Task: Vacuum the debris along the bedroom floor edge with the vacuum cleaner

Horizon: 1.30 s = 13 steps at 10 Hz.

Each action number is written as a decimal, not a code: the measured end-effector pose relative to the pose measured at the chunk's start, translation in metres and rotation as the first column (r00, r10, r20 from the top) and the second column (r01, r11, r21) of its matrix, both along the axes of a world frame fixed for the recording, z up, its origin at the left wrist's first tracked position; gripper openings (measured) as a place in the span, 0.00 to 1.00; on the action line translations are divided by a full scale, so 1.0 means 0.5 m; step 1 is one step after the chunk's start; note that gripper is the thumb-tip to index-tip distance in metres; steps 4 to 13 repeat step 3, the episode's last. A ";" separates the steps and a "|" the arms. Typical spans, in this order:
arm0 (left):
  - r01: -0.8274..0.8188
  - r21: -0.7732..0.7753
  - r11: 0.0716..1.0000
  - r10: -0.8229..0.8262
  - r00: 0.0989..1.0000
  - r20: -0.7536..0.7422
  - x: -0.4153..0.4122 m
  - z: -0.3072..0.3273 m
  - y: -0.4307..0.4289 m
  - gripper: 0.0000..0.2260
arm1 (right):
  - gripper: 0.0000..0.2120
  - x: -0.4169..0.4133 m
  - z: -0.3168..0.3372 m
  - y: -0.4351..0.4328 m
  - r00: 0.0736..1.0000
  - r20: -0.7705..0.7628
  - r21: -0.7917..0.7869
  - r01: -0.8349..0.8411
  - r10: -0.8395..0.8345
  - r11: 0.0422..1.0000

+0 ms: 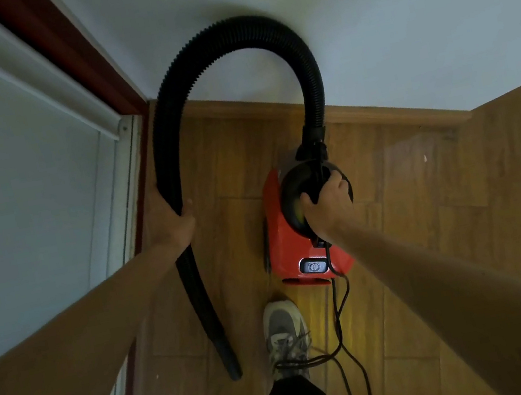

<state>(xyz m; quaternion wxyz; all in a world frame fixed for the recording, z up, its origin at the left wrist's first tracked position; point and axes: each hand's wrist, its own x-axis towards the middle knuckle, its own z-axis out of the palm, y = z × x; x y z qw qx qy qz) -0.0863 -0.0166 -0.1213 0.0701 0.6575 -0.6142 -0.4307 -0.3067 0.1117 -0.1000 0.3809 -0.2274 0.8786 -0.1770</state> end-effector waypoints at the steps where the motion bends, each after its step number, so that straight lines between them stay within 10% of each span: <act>1: 0.045 0.016 0.999 -0.045 0.999 0.011 0.006 0.040 -0.011 0.34 | 0.35 -0.002 0.036 0.003 0.994 0.012 0.046 -0.105 0.104 0.993; 13: 0.223 -0.035 0.974 -0.220 0.973 0.066 -0.001 0.178 -0.031 0.32 | 0.33 -0.001 0.150 0.004 0.974 0.022 0.015 -0.227 0.227 0.974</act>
